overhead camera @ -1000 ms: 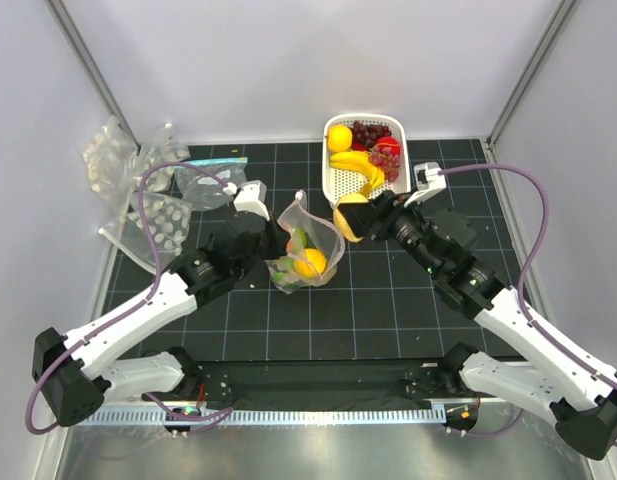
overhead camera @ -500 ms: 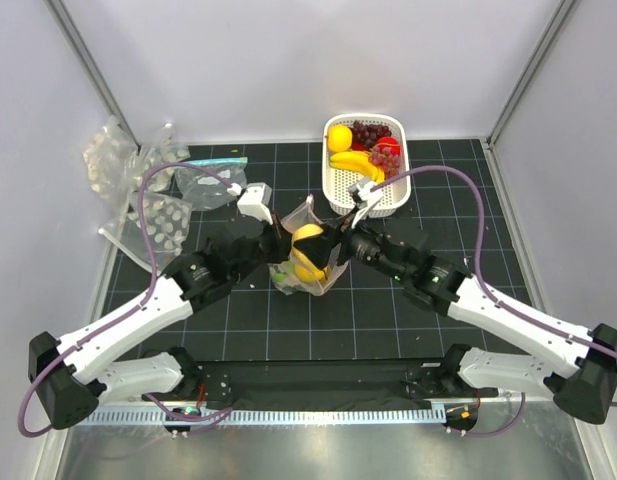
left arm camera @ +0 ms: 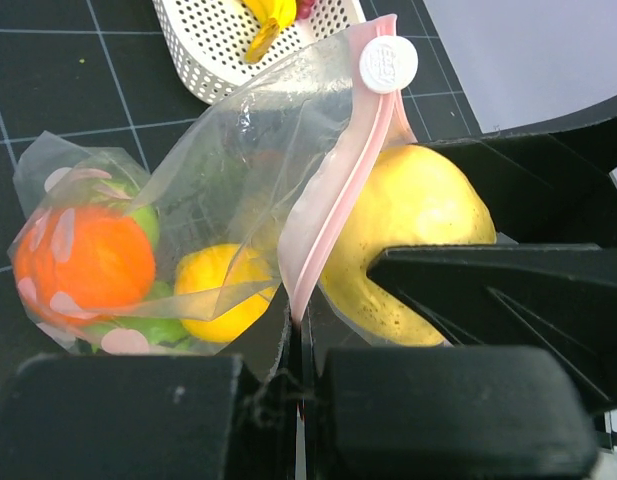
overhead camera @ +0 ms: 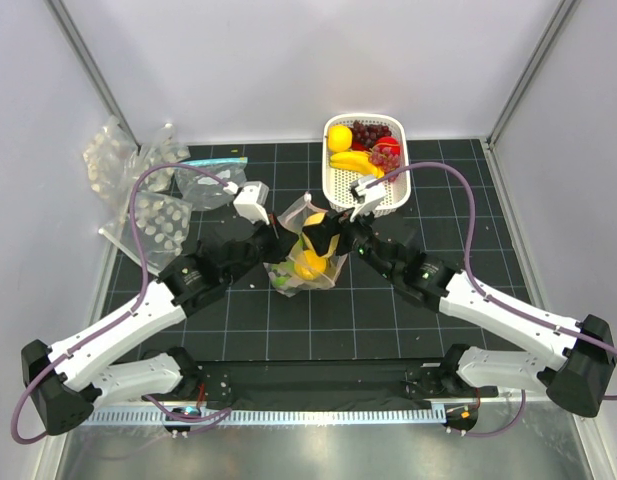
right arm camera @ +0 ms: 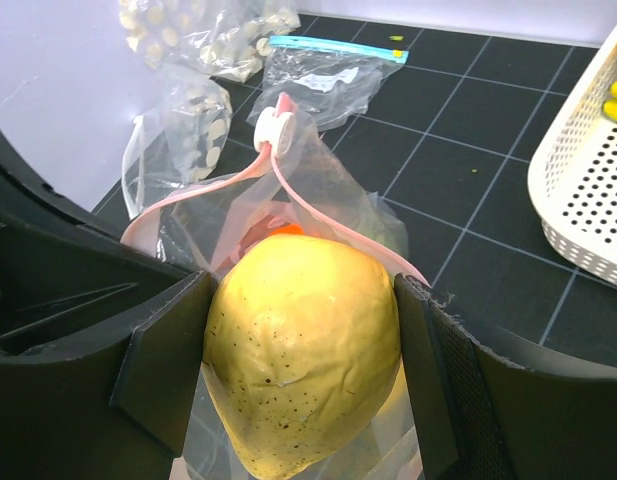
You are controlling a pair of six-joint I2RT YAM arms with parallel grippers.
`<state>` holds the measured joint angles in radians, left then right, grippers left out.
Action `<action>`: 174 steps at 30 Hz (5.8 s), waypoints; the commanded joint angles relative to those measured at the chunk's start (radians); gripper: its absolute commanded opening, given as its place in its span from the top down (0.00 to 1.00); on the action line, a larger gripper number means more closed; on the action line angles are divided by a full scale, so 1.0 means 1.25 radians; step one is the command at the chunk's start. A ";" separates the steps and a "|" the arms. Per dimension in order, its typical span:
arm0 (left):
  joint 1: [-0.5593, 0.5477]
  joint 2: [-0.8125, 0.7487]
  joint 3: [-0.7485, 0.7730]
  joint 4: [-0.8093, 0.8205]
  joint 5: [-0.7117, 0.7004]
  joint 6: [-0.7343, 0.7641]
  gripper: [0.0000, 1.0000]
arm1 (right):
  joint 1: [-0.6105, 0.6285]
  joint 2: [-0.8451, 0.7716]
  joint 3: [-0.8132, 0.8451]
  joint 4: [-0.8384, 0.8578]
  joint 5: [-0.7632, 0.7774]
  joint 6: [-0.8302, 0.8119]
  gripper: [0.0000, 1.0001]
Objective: Place the food in the zip-top bag and seal the zipper
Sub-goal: Place the fake fruit in the zipper food storage bag, then adjust the zipper food storage bag at the center of the board, then adjust the bin at the center of the board.
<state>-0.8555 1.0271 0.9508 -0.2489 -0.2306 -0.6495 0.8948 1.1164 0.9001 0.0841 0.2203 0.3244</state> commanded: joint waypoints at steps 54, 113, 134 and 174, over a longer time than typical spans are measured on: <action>-0.003 -0.023 -0.027 0.036 -0.114 -0.020 0.99 | 0.003 -0.172 -0.065 0.041 0.202 -0.031 0.01; -0.008 -0.273 -0.067 0.008 -0.261 -0.007 1.00 | 0.002 -0.068 0.089 -0.161 0.156 -0.028 0.70; -0.010 -0.130 -0.019 -0.034 -0.277 0.004 1.00 | 0.002 -0.140 0.038 -0.135 0.303 -0.026 0.25; -0.010 -0.161 -0.048 -0.017 -0.283 -0.013 1.00 | -0.395 0.808 0.734 -0.385 0.226 -0.010 0.28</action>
<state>-0.8665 0.8410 0.8932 -0.3126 -0.5671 -0.6544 0.4042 2.1193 1.7748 -0.3519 0.5018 0.3187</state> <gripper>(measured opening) 0.013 0.725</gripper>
